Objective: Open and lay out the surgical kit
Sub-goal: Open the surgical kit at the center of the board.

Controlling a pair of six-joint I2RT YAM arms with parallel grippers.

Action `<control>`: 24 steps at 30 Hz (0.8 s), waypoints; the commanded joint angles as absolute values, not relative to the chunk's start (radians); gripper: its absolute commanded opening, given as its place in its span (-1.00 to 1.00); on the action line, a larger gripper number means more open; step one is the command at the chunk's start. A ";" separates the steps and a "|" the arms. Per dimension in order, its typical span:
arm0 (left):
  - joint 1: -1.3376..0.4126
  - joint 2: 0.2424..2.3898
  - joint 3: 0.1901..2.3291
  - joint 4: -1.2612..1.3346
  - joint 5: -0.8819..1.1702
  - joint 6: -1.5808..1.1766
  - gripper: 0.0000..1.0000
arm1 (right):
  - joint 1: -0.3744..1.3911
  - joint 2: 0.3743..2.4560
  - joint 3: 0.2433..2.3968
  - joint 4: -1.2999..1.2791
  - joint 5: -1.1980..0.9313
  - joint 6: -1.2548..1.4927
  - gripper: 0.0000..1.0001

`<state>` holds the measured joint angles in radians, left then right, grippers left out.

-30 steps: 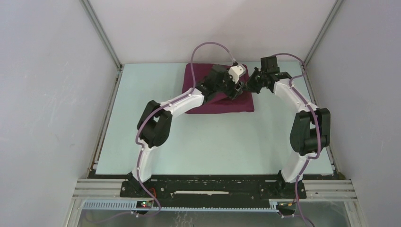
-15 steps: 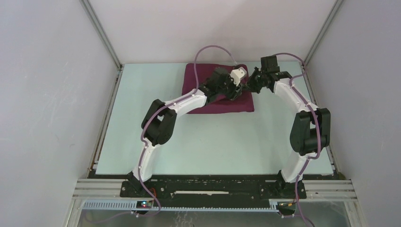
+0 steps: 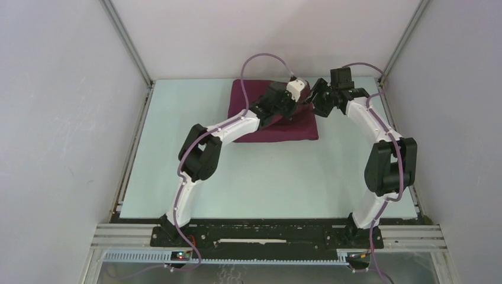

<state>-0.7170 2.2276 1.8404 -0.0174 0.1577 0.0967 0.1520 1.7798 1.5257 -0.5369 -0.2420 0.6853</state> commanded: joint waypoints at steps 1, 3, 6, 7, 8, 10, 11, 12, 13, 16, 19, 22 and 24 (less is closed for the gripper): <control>-0.659 2.204 1.881 0.039 0.047 0.006 -0.99 | 0.122 1.671 1.502 -0.533 -0.228 0.647 0.39; -0.634 2.183 1.871 0.028 0.008 -0.021 -0.99 | 0.112 1.638 1.469 -0.520 -0.220 0.639 0.43; -0.580 2.153 1.865 0.007 -0.049 -0.048 -0.99 | 0.097 1.605 1.428 -0.509 -0.217 0.626 0.44; -0.557 2.141 1.863 -0.025 -0.071 -0.057 -0.99 | 0.092 1.597 1.418 -0.506 -0.218 0.622 0.45; -0.533 2.130 1.858 -0.041 -0.090 -0.064 -0.99 | 0.090 1.587 1.406 -0.505 -0.218 0.619 0.44; -0.476 2.102 1.841 -0.068 -0.140 -0.075 -0.99 | 0.087 1.569 1.385 -0.496 -0.223 0.615 0.45; -0.445 2.088 1.829 -0.074 -0.159 -0.080 -0.99 | 0.087 1.559 1.374 -0.491 -0.225 0.613 0.45; -0.396 2.071 1.815 -0.086 -0.177 -0.089 -0.99 | 0.087 1.550 1.365 -0.486 -0.226 0.612 0.44; -0.354 2.054 1.796 -0.093 -0.187 -0.102 -0.99 | 0.087 1.542 1.354 -0.481 -0.226 0.607 0.44; -0.227 2.002 1.725 -0.106 -0.207 -0.148 -0.99 | 0.087 1.512 1.324 -0.475 -0.218 0.597 0.45; -0.085 1.968 1.654 -0.138 -0.221 -0.208 -0.99 | 0.088 1.491 1.290 -0.467 -0.216 0.590 0.45; 0.055 1.955 1.592 -0.161 -0.236 -0.288 -1.00 | 0.089 1.483 1.260 -0.452 -0.220 0.584 0.45; 0.124 1.968 1.577 -0.192 -0.231 -0.333 -0.99 | 0.089 1.481 1.244 -0.446 -0.222 0.581 0.45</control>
<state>0.0128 2.0102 1.6279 -0.1246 -0.1864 -0.2081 0.0891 1.5261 1.2629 -0.4896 -0.2291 0.6090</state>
